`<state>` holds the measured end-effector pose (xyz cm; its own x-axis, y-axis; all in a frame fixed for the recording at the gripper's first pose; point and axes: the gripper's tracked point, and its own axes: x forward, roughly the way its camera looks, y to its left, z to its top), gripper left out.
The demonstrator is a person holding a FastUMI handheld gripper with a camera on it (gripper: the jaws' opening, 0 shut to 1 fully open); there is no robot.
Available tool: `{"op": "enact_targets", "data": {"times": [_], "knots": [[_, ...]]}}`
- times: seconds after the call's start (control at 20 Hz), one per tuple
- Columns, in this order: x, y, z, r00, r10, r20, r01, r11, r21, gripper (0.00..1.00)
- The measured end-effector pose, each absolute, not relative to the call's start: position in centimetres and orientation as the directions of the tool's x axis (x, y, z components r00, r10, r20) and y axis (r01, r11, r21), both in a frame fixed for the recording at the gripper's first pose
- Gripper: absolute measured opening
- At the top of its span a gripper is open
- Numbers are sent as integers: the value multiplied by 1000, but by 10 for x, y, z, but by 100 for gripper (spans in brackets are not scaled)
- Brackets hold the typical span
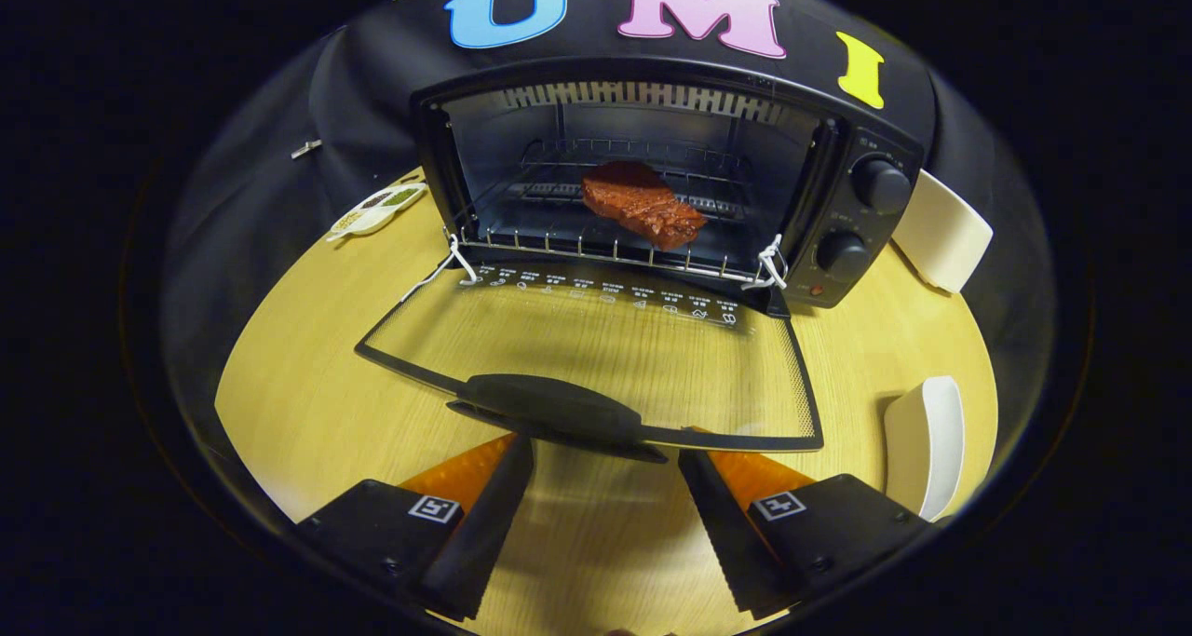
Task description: Open the toaster oven, put the food inside, and close the toaster oven door.
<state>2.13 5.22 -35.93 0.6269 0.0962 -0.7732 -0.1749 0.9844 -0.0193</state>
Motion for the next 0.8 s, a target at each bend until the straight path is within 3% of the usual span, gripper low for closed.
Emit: {"op": "enact_targets", "data": {"times": [0.8], "knots": [[72,56,-263,739,161,-655,-225,974,-14,97]]}}
